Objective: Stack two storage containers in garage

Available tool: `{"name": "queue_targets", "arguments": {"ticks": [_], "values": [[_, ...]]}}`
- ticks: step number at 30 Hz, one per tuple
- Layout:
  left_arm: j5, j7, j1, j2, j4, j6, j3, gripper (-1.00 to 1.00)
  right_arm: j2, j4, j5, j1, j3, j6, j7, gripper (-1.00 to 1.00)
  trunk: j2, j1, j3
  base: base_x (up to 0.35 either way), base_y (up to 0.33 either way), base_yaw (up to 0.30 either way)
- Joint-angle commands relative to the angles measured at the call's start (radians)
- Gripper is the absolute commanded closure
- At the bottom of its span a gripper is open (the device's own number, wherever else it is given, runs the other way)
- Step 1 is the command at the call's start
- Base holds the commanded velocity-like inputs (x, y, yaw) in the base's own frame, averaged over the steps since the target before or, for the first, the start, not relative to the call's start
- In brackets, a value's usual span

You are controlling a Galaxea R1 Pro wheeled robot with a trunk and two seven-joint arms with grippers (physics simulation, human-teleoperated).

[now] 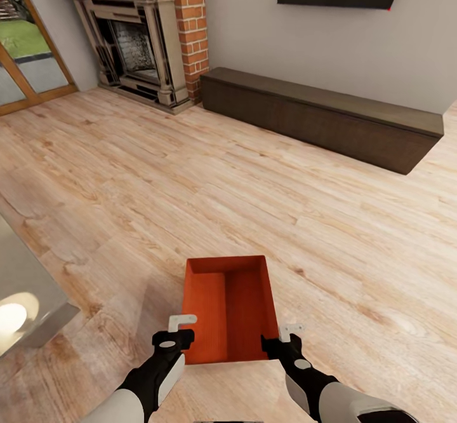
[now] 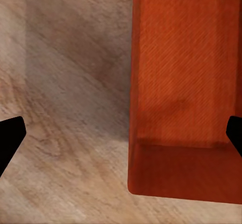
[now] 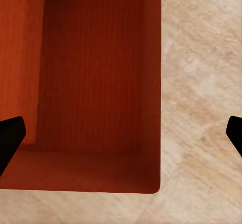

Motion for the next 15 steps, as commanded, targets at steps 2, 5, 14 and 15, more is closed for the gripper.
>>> {"name": "queue_targets", "arguments": {"ticks": [2, 5, 14, 15], "values": [[0.009, 0.008, 0.000, 0.001, -0.003, 0.005, -0.008, -1.00, 0.000, 0.001, 0.004, -0.001, 0.004, -0.002, -0.007, -1.00, -0.015, 0.008, -0.007, 0.000, 0.000, 0.000], [0.009, 0.008, 0.000, 0.001, -0.003, 0.005, -0.008, -1.00, 0.000, 0.001, 0.004, -0.001, 0.004, -0.003, -0.007, -1.00, -0.036, 0.019, -0.016, 0.000, 0.000, 0.000], [0.009, 0.009, 0.000, 0.001, -0.005, 0.005, -0.008, -1.00, -0.001, 0.001, 0.002, -0.001, 0.004, -0.002, -0.007, -1.00, -0.099, 0.054, -0.045, 0.000, 0.000, 0.000], [0.009, 0.009, 0.000, 0.001, -0.005, 0.005, -0.008, -1.00, -0.001, 0.001, 0.002, -0.001, 0.004, -0.002, -0.007, -1.00, -0.106, 0.057, -0.048, 0.000, 0.000, 0.000]]}}
